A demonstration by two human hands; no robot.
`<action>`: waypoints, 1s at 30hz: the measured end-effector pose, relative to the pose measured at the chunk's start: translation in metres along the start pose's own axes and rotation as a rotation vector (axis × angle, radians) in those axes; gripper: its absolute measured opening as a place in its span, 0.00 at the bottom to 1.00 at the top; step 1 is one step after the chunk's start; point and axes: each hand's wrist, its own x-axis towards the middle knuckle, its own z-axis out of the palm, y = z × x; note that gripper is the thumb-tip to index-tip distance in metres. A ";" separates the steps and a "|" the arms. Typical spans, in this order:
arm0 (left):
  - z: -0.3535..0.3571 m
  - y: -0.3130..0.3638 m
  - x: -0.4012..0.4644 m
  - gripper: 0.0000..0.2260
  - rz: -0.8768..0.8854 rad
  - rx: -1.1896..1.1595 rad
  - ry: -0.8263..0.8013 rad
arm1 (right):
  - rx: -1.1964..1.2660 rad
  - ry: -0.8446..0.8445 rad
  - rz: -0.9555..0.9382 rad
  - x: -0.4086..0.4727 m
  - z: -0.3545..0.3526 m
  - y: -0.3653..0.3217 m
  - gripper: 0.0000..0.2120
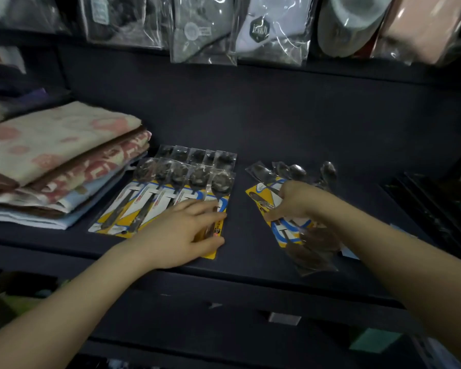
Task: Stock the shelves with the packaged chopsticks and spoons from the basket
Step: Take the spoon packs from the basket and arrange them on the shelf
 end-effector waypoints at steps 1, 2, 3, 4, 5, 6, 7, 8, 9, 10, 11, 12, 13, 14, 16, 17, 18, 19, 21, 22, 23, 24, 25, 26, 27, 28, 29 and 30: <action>-0.003 0.001 0.002 0.41 0.002 -0.039 0.044 | -0.063 0.020 -0.007 0.001 -0.001 0.001 0.14; -0.007 0.003 0.005 0.40 0.001 -0.079 0.102 | -0.123 0.065 -0.019 0.001 -0.002 0.003 0.11; -0.012 0.005 0.009 0.37 0.008 -0.110 0.168 | -0.163 0.117 -0.037 0.002 -0.004 0.004 0.10; -0.018 0.009 0.015 0.34 0.022 -0.122 0.225 | -0.183 0.159 -0.057 0.001 -0.006 0.005 0.11; -0.024 0.014 0.022 0.33 0.040 -0.119 0.264 | -0.178 0.189 -0.105 -0.001 -0.010 0.004 0.13; -0.032 0.021 0.030 0.32 0.053 -0.111 0.281 | -0.166 0.218 -0.181 -0.005 -0.016 0.001 0.13; -0.039 0.027 0.037 0.31 0.061 -0.098 0.283 | -0.170 0.250 -0.269 -0.011 -0.023 -0.004 0.13; -0.045 0.032 0.045 0.30 0.061 -0.082 0.276 | -0.209 0.277 -0.345 -0.019 -0.029 -0.009 0.13; -0.050 0.036 0.053 0.28 0.054 -0.057 0.265 | -0.296 0.330 -0.413 -0.027 -0.037 -0.015 0.14; -0.053 0.039 0.061 0.26 0.046 -0.014 0.249 | -0.421 0.397 -0.469 -0.034 -0.042 -0.020 0.14; -0.055 0.041 0.066 0.21 0.037 0.035 0.234 | -0.525 0.476 -0.529 -0.039 -0.047 -0.024 0.14; -0.056 0.044 0.069 0.17 0.029 0.043 0.229 | -0.577 0.578 -0.609 -0.043 -0.050 -0.028 0.13; -0.056 0.045 0.069 0.13 0.020 -0.019 0.235 | -0.571 0.720 -0.697 -0.045 -0.052 -0.031 0.11; -0.055 0.047 0.069 0.11 -0.010 -0.159 0.244 | -0.506 0.894 -0.745 -0.042 -0.052 -0.031 0.10; -0.053 0.051 0.064 0.13 -0.112 -0.586 0.270 | -0.236 1.216 -0.692 -0.032 -0.051 -0.027 0.17; -0.051 0.053 0.062 0.12 -0.165 -0.801 0.274 | -0.093 1.229 -0.577 -0.028 -0.051 -0.025 0.24; -0.049 0.052 0.062 0.12 -0.212 -0.955 0.275 | 0.077 1.131 -0.457 -0.025 -0.051 -0.024 0.31; -0.045 0.050 0.063 0.11 -0.255 -1.039 0.266 | 0.268 0.930 -0.342 -0.021 -0.051 -0.025 0.35; -0.039 0.047 0.066 0.09 -0.309 -1.123 0.233 | 0.746 0.507 -0.174 -0.003 -0.047 -0.025 0.35; -0.036 0.046 0.067 0.09 -0.318 -1.166 0.209 | 1.001 0.308 -0.121 0.008 -0.045 -0.026 0.28; -0.033 0.045 0.068 0.09 -0.317 -1.219 0.172 | 1.197 0.159 -0.090 0.021 -0.040 -0.025 0.20; -0.031 0.044 0.069 0.08 -0.309 -1.273 0.126 | 1.302 0.070 -0.076 0.034 -0.035 -0.024 0.11; -0.029 0.043 0.069 0.08 -0.299 -1.299 0.080 | 1.332 0.024 -0.085 0.046 -0.031 -0.022 0.08; -0.027 0.042 0.069 0.06 -0.299 -1.283 0.051 | 1.315 0.014 -0.097 0.056 -0.028 -0.020 0.10; -0.023 0.039 0.070 0.05 -0.300 -1.190 0.053 | 1.282 0.029 -0.104 0.065 -0.027 -0.019 0.13; -0.019 0.034 0.070 0.04 -0.285 -0.966 0.089 | 1.235 0.064 -0.091 0.071 -0.027 -0.019 0.14; -0.017 0.026 0.071 0.07 -0.244 -0.616 0.125 | 1.178 0.105 -0.067 0.079 -0.027 -0.017 0.14; -0.016 0.019 0.070 0.11 -0.204 -0.241 0.141 | 1.121 0.141 -0.051 0.085 -0.027 -0.016 0.14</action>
